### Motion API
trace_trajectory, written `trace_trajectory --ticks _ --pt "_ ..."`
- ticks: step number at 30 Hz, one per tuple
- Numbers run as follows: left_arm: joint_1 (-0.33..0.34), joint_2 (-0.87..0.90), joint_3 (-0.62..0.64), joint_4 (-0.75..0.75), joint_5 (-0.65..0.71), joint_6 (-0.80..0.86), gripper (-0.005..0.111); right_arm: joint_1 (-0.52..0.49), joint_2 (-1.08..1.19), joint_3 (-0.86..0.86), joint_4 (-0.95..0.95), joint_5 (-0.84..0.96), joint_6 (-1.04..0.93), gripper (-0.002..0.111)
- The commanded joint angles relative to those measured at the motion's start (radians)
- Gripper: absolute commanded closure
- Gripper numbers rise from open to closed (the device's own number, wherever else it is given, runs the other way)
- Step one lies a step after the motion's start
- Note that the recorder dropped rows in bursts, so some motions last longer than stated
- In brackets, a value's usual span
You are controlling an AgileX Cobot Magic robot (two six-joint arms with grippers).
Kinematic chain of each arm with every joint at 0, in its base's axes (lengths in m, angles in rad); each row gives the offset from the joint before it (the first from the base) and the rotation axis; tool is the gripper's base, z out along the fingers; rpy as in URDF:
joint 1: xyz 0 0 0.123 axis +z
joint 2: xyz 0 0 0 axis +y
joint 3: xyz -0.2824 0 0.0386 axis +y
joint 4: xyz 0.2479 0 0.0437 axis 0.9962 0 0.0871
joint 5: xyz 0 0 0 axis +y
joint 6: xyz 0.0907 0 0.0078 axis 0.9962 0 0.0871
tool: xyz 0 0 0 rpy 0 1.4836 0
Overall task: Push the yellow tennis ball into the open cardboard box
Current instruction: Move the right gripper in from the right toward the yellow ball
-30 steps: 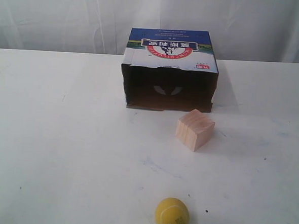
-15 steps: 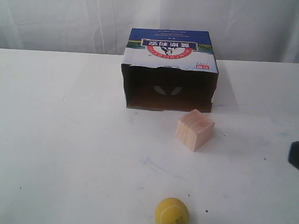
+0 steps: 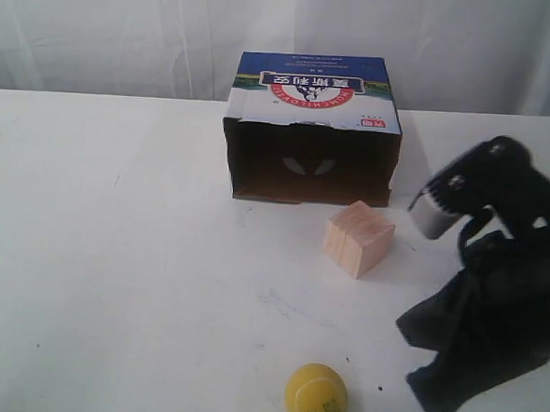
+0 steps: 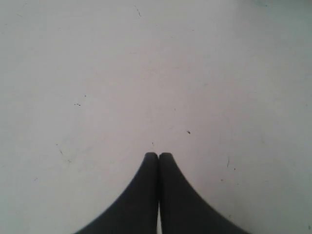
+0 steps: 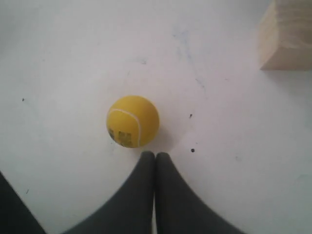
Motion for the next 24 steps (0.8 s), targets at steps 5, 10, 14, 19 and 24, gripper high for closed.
trace_trajectory --ticks 5,10,14,19,24 --pt "-0.005 -0.005 0.004 0.002 0.017 0.002 0.107 0.164 0.173 -0.008 -0.004 -0.104 -0.009 0.108" --pt "-0.005 -0.005 0.004 0.002 0.017 0.002 0.107 0.217 0.269 -0.008 -0.004 -0.15 0.0 0.108" --pt "-0.005 -0.005 0.004 0.002 0.017 0.002 0.107 0.237 0.33 -0.008 -0.014 -0.165 0.01 0.108" --pt "-0.005 -0.005 0.004 0.002 0.017 0.002 0.107 0.239 0.388 -0.008 -0.021 -0.192 0.013 0.108" --pt "-0.005 -0.005 0.004 0.002 0.017 0.002 0.107 0.239 0.451 -0.008 -0.028 -0.234 0.013 0.108"
